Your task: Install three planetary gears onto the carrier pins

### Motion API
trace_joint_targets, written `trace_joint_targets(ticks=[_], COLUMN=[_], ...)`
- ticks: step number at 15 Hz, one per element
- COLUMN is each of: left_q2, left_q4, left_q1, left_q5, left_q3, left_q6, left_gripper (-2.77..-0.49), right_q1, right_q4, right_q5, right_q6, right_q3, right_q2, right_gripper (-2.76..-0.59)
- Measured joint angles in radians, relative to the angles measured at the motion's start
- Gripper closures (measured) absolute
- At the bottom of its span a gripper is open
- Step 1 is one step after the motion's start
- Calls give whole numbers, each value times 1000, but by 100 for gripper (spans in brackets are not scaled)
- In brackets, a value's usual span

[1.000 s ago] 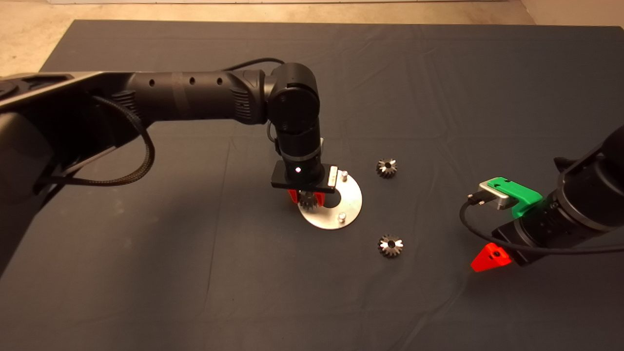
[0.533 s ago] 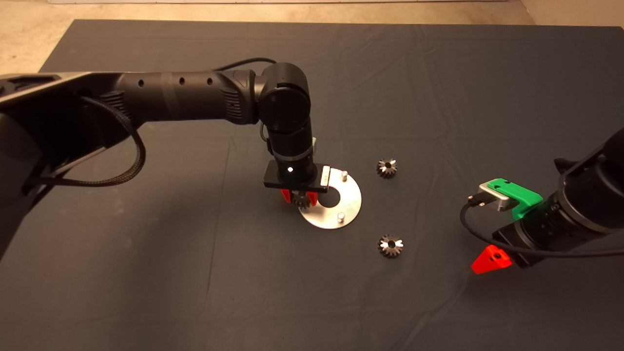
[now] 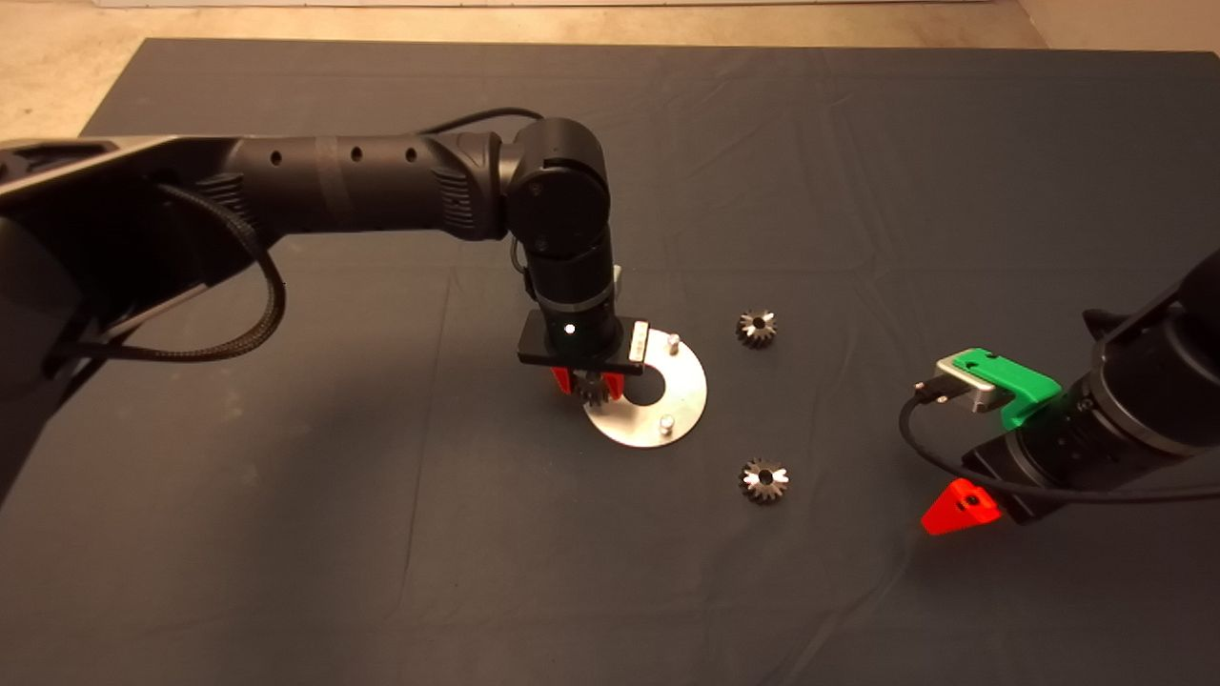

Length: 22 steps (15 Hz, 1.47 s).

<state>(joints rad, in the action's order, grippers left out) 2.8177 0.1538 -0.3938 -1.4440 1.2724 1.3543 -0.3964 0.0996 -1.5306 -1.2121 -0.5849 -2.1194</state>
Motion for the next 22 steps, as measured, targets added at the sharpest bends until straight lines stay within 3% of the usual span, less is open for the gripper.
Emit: trace_joint_targets(ticks=[8,11,19,22], left_q2=[-4,-4,-3,-3], left_q4=[31,68,85,131], left_q1=[-9,-18,-17,-17], left_q5=[0,0,0,0], left_q3=[-6,-6,-7,-26], left_q6=[-2,-3,-9,-9], left_gripper=[-90,-90,-90,-90], right_q1=[0,0,0,0], right_q4=[0,0,0,-1], right_q5=[0,0,0,0], right_q6=[0,0,0,0], right_q3=[1,2,2,2], right_q2=[0,0,0,0], right_gripper=[-276,-276,-276,-276])
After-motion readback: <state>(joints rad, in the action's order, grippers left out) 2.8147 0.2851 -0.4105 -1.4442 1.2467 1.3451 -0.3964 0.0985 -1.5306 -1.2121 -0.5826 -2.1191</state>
